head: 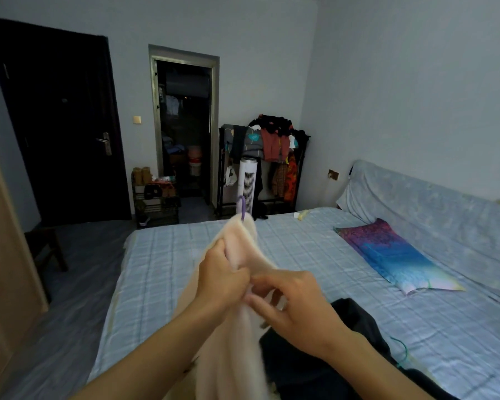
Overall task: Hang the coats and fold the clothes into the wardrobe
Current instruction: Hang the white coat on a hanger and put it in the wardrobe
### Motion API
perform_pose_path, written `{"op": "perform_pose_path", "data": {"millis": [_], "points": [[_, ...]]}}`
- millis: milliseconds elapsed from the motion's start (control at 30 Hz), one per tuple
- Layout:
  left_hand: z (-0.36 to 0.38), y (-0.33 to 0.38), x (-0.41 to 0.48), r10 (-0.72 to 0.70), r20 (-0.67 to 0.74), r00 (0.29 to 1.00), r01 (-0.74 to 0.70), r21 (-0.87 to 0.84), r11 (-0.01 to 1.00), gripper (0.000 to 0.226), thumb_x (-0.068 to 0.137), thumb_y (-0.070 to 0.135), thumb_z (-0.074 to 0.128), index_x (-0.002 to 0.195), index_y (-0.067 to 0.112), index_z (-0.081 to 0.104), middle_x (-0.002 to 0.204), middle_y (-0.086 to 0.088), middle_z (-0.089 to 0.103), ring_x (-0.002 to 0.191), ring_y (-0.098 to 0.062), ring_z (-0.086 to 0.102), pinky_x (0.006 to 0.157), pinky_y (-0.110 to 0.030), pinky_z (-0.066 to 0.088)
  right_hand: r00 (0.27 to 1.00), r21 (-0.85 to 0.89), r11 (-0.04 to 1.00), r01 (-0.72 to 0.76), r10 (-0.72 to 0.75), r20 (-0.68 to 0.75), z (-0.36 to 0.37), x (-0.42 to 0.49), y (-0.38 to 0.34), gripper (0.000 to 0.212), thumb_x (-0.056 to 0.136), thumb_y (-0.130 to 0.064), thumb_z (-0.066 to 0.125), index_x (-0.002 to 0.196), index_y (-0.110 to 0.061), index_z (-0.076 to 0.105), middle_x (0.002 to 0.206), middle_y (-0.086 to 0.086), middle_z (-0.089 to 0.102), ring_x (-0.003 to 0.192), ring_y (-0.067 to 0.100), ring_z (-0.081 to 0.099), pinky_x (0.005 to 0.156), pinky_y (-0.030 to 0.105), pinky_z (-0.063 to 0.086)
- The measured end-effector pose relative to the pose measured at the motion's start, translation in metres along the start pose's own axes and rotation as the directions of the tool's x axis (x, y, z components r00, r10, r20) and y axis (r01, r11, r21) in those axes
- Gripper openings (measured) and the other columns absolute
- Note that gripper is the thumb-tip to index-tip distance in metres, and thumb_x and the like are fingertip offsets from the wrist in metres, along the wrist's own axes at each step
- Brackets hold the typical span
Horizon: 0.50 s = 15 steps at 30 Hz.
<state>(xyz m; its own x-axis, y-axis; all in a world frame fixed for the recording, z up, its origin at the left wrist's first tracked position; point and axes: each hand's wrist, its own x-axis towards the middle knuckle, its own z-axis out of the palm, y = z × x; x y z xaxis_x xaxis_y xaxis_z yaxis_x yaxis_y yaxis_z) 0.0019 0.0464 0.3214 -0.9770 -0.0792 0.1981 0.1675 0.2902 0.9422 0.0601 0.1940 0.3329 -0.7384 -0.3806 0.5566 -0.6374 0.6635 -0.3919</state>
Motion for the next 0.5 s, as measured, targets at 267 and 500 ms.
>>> {"op": "perform_pose_path", "data": {"millis": [267, 500], "points": [[-0.048, -0.024, -0.005, 0.45, 0.268, 0.852, -0.524, 0.455, 0.72, 0.015, 0.081, 0.006, 0.06, 0.092, 0.014, 0.063, 0.086, 0.001, 0.06, 0.079, -0.018, 0.055, 0.071, -0.04, 0.048, 0.887, -0.08, 0.986, -0.145, 0.094, -0.452, -0.002, 0.005, 0.032, 0.008, 0.087, -0.016, 0.062, 0.091, -0.022, 0.066, 0.08, -0.012, 0.063, 0.071, 0.003, 0.059, 0.062, 0.013, 0.042], [-0.092, -0.034, -0.005, 0.749, 0.323, 0.579, -0.729, 0.615, 0.299, 0.026, 0.083, 0.015, 0.048, 0.095, 0.001, 0.066, 0.096, -0.011, 0.06, 0.089, -0.021, 0.049, 0.068, -0.038, 0.052, 0.989, -0.161, 0.977, -0.139, 0.146, 0.035, 0.013, 0.01, 0.059, 0.055, 0.096, -0.016, 0.056, 0.148, -0.022, 0.038, 0.148, -0.005, 0.04, 0.138, 0.012, 0.034, 0.116, 0.031, 0.026]]}}
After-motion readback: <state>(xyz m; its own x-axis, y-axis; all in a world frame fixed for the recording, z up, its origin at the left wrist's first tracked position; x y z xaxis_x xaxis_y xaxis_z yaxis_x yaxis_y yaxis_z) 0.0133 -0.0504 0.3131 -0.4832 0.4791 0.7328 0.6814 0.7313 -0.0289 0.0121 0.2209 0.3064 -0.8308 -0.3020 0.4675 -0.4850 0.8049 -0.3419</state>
